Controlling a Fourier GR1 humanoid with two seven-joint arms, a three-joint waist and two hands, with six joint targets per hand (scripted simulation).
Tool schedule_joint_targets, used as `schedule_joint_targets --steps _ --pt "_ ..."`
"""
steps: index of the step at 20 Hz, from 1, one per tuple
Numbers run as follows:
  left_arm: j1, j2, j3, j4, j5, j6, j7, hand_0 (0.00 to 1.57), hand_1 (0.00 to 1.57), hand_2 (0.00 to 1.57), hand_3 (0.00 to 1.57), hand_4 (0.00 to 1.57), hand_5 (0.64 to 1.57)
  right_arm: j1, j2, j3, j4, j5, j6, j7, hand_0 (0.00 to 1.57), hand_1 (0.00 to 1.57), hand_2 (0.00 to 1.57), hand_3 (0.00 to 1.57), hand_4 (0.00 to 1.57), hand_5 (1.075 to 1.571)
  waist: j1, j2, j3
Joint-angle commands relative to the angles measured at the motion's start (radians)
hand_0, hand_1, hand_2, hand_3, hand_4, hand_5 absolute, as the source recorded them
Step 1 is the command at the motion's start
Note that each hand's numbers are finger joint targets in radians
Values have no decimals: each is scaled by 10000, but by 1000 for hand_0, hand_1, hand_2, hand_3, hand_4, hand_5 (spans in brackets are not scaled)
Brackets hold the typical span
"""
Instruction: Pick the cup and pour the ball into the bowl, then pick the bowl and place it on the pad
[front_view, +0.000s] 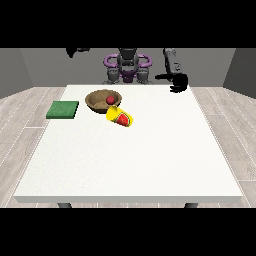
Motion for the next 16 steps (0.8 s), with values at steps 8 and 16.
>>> schedule_joint_targets --steps 8,16 --pt "-1495 3803 1597 735 2101 -4192 862 0 0 0 0 0 1531 215 937 940 574 1506 -631 -1260 0 0 0 0 476 1569 51 1883 115" --pt "-3001 5369 1376 67 1946 -3985 2937 0 0 0 0 0 1523 -485 1190 230 4195 923 115 -3534 0 0 0 0 415 1570 129 2102 141"
